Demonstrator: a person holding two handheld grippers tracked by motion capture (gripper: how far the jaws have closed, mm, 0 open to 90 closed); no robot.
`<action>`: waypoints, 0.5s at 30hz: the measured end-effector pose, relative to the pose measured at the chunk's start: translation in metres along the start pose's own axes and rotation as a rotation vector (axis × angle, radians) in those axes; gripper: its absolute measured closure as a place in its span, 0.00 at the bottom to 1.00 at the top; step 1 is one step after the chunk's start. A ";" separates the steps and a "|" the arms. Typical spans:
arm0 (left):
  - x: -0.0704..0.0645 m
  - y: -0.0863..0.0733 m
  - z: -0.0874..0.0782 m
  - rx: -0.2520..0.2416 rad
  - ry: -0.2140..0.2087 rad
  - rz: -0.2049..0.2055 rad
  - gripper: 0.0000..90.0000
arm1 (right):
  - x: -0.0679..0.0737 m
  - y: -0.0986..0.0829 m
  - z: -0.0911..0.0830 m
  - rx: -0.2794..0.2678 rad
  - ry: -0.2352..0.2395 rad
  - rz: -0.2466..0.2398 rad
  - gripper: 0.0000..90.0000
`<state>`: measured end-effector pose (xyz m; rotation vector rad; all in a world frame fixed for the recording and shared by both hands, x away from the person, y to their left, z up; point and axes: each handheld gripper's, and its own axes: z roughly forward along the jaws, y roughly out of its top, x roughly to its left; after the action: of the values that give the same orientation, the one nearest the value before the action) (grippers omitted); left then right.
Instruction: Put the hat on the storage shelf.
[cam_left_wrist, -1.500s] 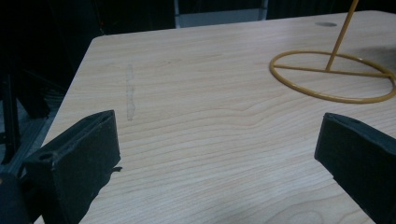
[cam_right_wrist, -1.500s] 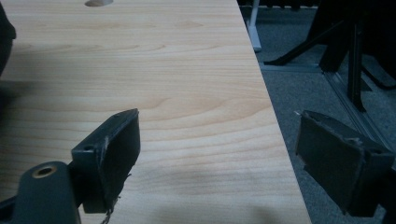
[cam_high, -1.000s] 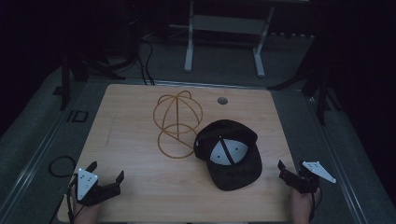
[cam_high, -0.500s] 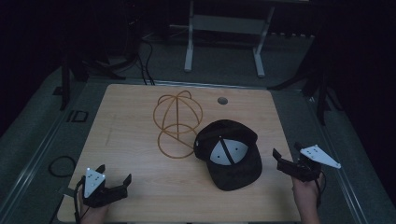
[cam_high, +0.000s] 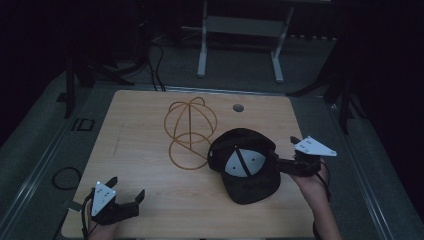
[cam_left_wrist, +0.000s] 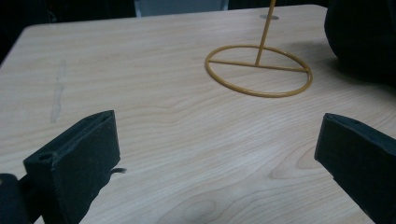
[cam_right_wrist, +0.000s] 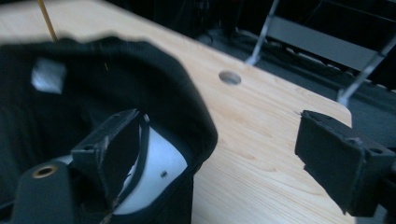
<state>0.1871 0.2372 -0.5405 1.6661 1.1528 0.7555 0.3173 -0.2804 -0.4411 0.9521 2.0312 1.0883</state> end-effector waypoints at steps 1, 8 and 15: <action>0.000 0.000 0.000 -0.001 -0.001 -0.001 0.01 | 0.001 0.001 0.005 0.005 0.004 -0.005 0.17; -0.003 0.000 0.001 0.003 -0.040 0.002 0.01 | 0.003 0.005 0.031 0.032 0.044 0.003 0.26; -0.006 0.001 0.001 0.001 -0.051 0.013 0.01 | 0.005 0.014 0.056 0.075 0.063 -0.029 0.40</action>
<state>0.1862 0.2307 -0.5404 1.6858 1.1083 0.7167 0.3631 -0.2479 -0.4548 0.9337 2.1441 1.0452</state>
